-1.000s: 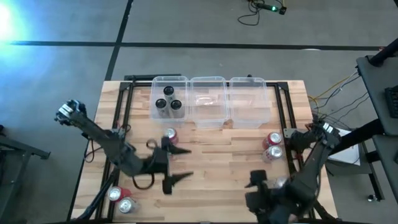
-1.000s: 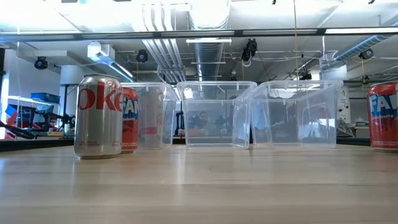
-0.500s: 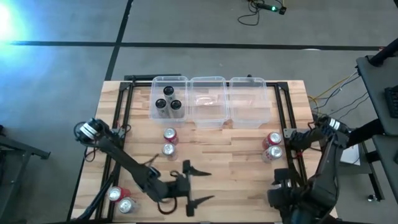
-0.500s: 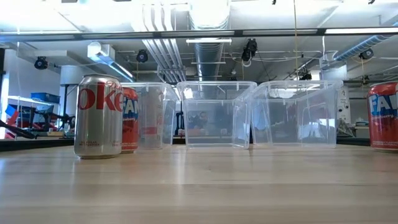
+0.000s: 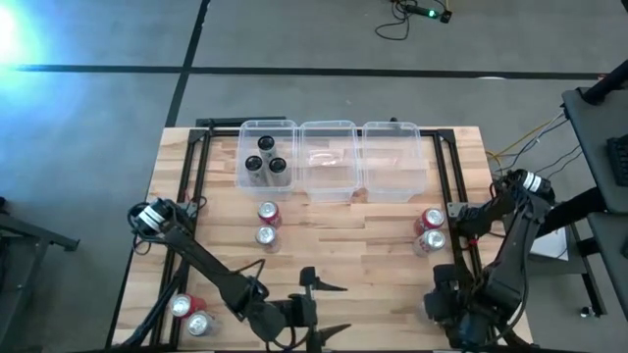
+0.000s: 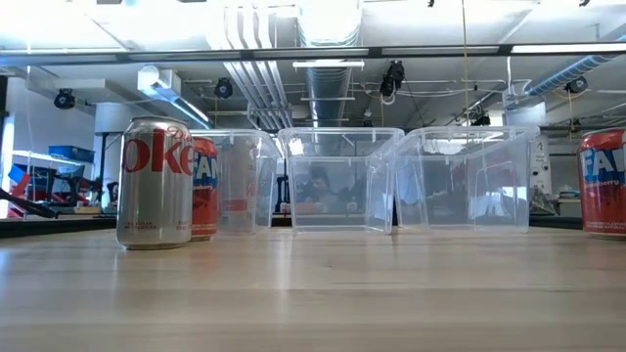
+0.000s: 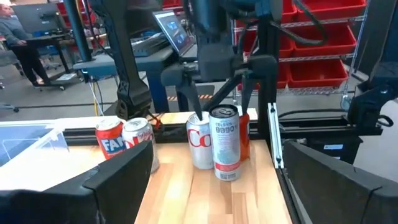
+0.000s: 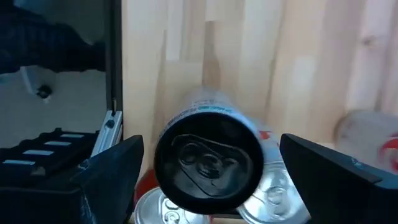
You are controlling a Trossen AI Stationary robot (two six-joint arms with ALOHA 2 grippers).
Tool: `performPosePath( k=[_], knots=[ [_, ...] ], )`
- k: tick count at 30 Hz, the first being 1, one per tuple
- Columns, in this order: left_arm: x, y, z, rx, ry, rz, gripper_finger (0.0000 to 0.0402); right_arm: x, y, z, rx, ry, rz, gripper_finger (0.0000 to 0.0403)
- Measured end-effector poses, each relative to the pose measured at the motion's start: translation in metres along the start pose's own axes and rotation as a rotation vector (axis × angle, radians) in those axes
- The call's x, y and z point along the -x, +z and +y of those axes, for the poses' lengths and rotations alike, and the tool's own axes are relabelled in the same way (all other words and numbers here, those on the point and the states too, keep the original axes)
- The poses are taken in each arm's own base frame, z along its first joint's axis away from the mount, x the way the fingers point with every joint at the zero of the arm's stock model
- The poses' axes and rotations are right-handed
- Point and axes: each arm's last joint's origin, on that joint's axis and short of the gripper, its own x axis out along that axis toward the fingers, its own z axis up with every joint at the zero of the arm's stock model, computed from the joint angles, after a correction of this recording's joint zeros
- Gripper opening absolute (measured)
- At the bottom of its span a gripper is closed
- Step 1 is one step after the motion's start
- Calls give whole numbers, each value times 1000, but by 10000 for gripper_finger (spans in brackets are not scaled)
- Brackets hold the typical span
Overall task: Sort soda cans
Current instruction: Put the pink-white soda can into the left transparent bin
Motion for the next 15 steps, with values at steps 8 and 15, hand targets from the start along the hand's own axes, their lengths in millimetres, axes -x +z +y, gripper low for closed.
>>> performPosePath(
  k=[8, 15],
  knots=[
    [19, 4, -9, -82, 25, -5, 343, -23, -1, 3, 5, 16, 27, 330],
    [41, -4, -8, -112, 129, 13, 343, -22, 7, -2, -6, 18, 29, 249]
  ],
)
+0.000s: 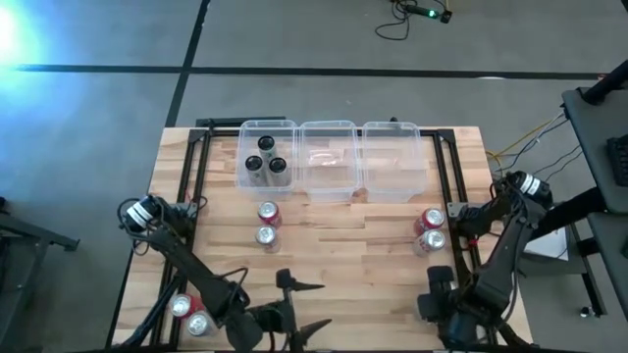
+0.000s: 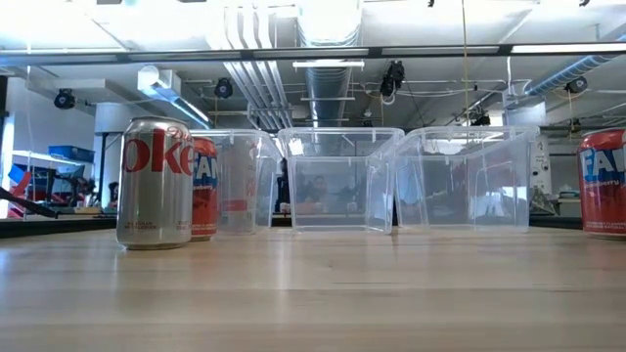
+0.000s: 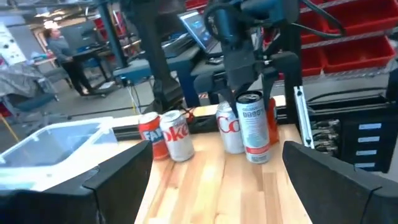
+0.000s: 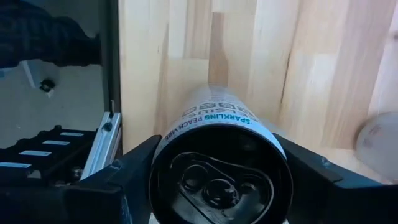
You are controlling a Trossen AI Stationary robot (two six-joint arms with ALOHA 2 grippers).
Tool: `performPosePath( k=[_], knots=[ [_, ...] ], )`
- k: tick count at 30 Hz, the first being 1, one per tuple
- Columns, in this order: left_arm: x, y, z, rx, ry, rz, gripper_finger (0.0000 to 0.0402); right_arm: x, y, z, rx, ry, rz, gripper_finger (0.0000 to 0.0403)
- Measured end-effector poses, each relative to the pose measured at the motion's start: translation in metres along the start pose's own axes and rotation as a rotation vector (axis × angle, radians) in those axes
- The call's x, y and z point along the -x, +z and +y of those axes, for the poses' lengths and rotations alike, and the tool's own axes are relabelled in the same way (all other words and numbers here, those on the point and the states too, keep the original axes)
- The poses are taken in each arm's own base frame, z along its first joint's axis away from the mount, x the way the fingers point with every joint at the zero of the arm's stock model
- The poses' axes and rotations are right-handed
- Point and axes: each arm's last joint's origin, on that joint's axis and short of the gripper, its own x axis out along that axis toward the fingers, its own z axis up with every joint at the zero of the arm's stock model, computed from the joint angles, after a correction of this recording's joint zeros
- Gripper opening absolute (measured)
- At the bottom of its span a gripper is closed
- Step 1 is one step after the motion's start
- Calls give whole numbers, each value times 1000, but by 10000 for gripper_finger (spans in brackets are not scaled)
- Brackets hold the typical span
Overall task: Sort soda cans
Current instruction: Put the pink-white soda can into the left transparent bin
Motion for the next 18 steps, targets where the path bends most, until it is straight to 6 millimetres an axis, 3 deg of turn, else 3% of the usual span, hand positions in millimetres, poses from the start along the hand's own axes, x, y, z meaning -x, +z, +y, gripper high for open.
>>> performPosePath(
  k=[5, 8, 12, 18],
  knots=[
    [9, -11, 18, 111, -44, 42, 343, 22, 32, -8, 47, 52, -81, 249],
    [13, -22, 31, 136, -35, 65, 343, 38, 57, -23, 109, 27, -164, 249],
    [25, -27, 49, 170, -35, 72, 343, 49, 99, -55, 179, -23, -226, 249],
    [52, -31, 76, 186, -58, 77, 343, 44, 169, -115, 220, -74, -203, 249]
  ],
)
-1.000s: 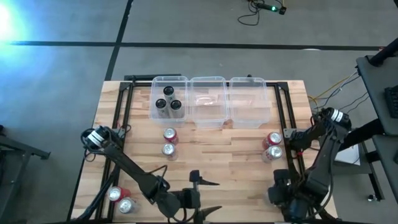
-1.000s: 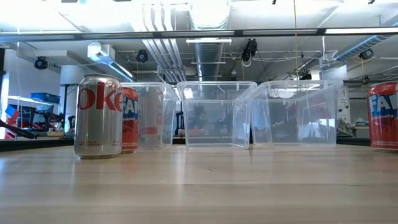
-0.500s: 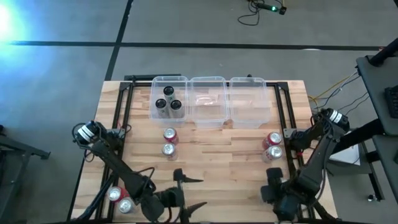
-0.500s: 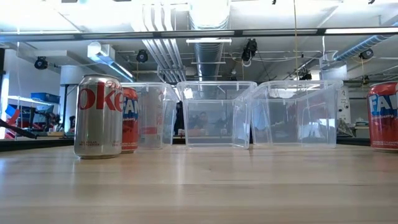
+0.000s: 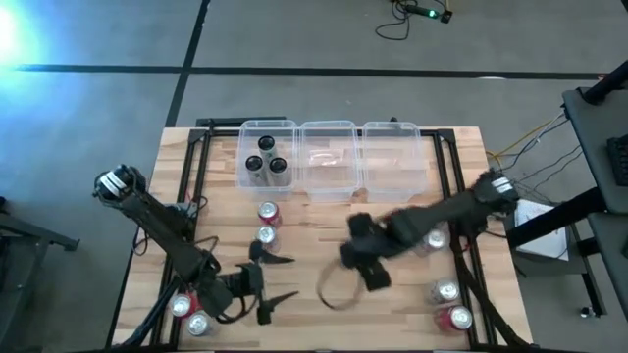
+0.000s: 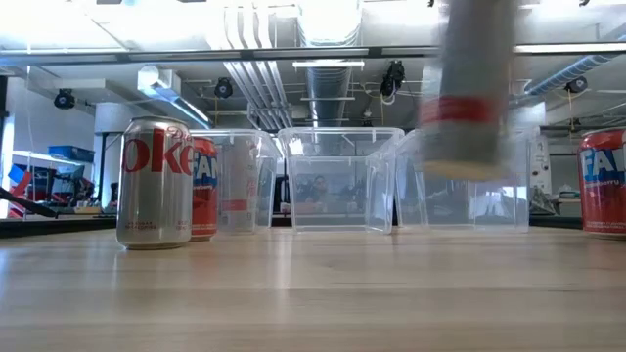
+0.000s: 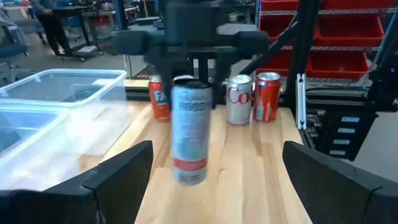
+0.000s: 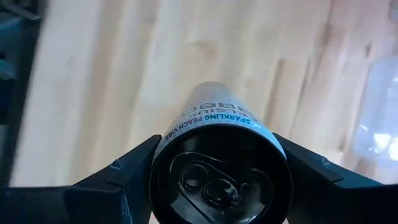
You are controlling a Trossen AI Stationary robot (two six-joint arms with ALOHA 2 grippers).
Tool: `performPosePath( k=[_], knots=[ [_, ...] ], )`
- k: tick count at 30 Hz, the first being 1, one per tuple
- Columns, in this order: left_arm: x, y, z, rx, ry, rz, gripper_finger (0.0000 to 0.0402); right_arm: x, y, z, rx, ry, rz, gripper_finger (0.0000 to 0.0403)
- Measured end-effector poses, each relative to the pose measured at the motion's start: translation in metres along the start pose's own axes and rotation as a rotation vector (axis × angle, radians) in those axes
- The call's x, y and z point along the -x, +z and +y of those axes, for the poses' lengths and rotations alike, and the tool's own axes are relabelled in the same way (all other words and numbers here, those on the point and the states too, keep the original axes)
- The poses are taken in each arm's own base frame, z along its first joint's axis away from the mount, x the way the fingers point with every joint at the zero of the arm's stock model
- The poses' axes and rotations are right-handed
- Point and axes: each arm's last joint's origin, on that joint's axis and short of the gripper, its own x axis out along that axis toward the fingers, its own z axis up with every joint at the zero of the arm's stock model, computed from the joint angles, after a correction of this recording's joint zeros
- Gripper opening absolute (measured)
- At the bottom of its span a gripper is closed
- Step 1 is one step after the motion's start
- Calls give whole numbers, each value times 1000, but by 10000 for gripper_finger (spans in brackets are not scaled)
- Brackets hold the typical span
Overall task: Sort soda cans
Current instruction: Put the pink-white soda can into the left transparent bin
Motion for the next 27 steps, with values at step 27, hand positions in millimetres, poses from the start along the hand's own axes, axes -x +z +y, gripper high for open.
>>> performPosePath(
  k=[27],
  knots=[
    [12, -34, 38, 89, 165, 21, 343, -71, 82, -108, 84, 59, 143, 292]
  ],
)
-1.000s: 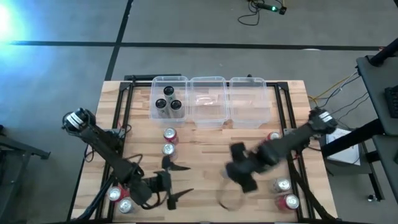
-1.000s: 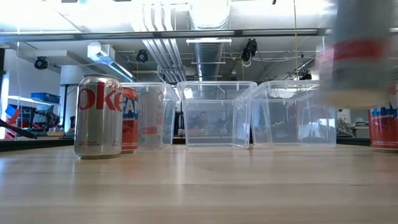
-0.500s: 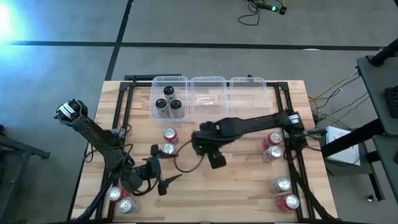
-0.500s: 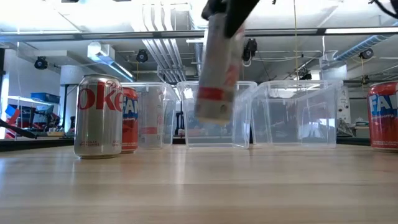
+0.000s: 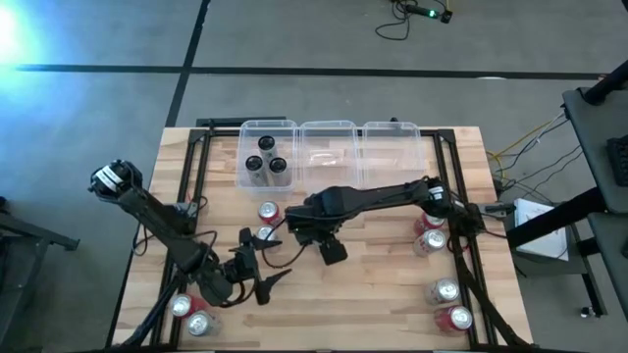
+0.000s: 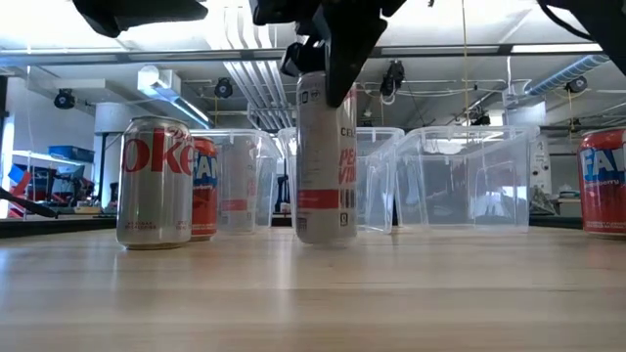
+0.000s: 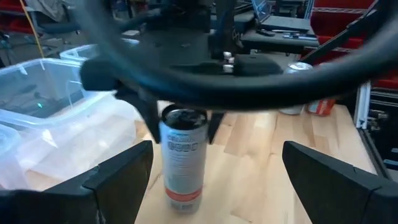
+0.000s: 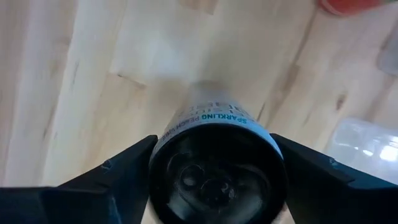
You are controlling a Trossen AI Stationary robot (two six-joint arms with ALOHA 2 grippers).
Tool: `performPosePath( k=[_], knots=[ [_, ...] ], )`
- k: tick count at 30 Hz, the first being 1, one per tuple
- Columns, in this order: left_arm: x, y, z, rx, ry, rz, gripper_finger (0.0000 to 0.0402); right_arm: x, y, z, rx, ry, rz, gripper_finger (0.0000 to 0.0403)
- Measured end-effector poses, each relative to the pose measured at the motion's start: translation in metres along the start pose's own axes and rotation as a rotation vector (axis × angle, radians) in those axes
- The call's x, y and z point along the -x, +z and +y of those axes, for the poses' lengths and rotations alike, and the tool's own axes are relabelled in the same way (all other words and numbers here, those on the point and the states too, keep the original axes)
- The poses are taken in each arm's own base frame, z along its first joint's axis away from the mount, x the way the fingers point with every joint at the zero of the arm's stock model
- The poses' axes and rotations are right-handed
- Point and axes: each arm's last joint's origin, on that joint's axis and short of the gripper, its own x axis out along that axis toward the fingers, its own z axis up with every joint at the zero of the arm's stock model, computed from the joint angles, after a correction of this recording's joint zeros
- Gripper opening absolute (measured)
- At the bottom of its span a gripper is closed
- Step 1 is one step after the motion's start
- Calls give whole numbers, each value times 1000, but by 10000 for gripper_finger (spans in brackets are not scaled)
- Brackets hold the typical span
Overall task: Sort soda cans
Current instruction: Put the pink-white soda can into the left transparent bin
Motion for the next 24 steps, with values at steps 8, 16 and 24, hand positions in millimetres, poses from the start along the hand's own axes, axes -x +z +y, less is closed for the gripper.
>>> performPosePath(
  k=[8, 16, 24],
  knots=[
    [-6, 4, -9, 4, 2, -7, 343, 6, 1, 4, 38, -6, -23, 329],
    [-43, 23, -18, 40, -6, 14, 345, 68, -15, 35, 31, -111, -85, 333],
    [-78, 50, 3, -18, 32, 110, 346, 142, -66, 85, -163, -168, -181, 307]
  ],
)
